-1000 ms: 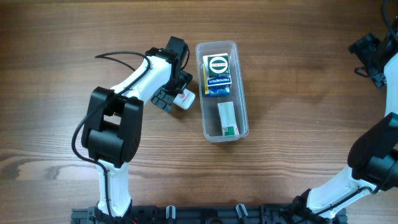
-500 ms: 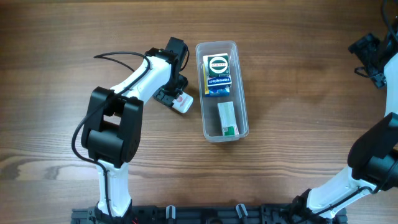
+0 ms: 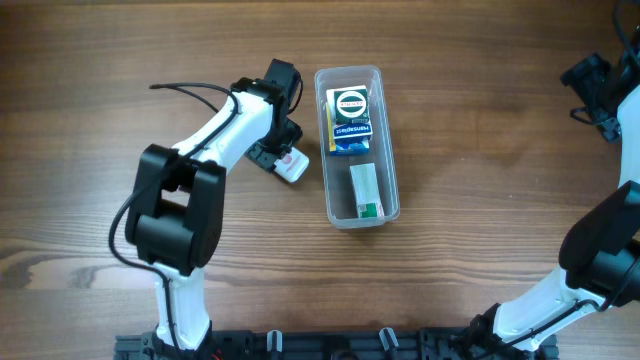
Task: Pack container
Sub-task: 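Lower the bottle into the container beside the tube and release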
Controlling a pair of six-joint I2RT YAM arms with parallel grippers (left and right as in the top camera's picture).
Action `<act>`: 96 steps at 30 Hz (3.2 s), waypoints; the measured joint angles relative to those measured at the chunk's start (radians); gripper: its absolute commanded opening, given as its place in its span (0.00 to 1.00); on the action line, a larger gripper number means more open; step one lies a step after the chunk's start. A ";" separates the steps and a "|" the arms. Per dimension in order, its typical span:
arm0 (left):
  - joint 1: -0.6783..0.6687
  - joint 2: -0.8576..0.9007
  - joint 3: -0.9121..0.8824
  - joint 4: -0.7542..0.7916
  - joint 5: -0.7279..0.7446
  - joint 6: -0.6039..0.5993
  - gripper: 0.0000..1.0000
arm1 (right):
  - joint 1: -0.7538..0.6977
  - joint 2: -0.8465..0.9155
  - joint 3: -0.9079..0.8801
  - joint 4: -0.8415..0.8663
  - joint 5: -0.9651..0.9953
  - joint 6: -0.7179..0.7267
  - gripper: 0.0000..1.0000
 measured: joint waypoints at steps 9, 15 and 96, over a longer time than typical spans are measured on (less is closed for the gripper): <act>-0.014 -0.251 -0.001 -0.014 0.006 0.074 0.50 | 0.000 0.000 0.000 0.000 0.000 0.000 1.00; -0.133 -0.452 -0.001 -0.002 0.013 0.109 0.50 | 0.000 0.000 0.000 0.000 0.000 0.000 1.00; -0.457 -0.613 0.000 -0.114 -0.333 0.313 1.00 | 0.000 0.000 0.000 0.000 0.000 0.000 1.00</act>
